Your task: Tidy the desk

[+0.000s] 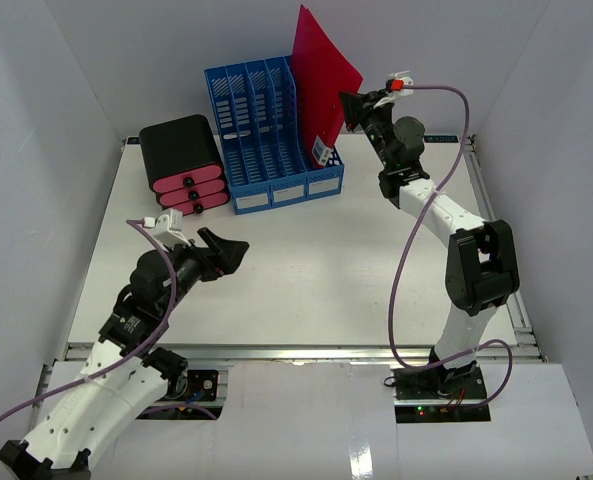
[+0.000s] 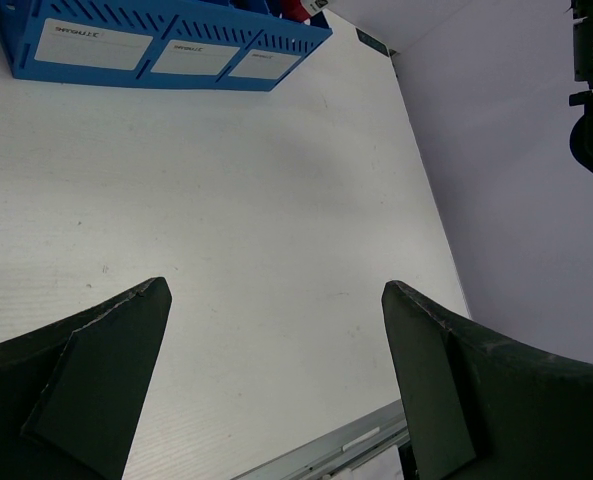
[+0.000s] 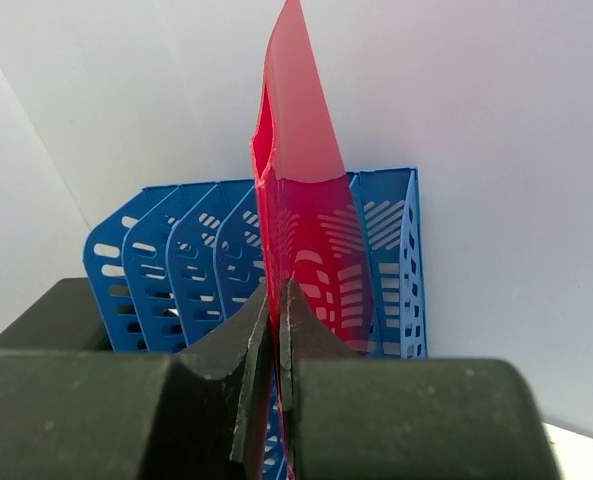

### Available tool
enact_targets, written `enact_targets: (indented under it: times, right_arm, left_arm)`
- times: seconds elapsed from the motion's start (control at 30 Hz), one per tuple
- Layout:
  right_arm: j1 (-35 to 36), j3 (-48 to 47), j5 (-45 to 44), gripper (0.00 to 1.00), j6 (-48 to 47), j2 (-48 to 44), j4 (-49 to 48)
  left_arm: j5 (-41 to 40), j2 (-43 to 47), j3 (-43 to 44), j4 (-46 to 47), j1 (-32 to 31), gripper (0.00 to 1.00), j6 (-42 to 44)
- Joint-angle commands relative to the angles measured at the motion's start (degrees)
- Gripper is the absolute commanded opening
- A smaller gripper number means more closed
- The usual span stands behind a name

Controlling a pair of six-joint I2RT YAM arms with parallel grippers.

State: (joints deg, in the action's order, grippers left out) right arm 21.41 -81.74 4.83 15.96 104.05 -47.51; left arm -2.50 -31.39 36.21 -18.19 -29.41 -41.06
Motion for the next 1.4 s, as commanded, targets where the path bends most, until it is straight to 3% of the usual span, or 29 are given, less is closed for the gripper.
enact_targets:
  times: [0.0,0.37,0.93,1.37]
  right_arm:
    - [1.8,-0.8,-0.5,0.08,0.1,-1.8,4.3]
    - [3.6,7.6,-0.6,0.08,-5.9,-5.9,2.1]
    - [6.0,6.4,-3.7,0.08,-13.3,-8.6,7.8]
    - [6.6,4.5,-3.6,0.28,-15.7,-4.8,6.4]
  left_arm:
    - [0.8,1.1,0.0,0.8,0.2,0.98,-0.3]
    - [0.7,1.6,-0.7,1.0,0.1,0.98,-0.2]
    - [1.7,2.2,-1.5,2.1,0.2,0.98,-0.1]
    - [1.4,2.7,-1.5,1.7,0.2,0.98,0.0]
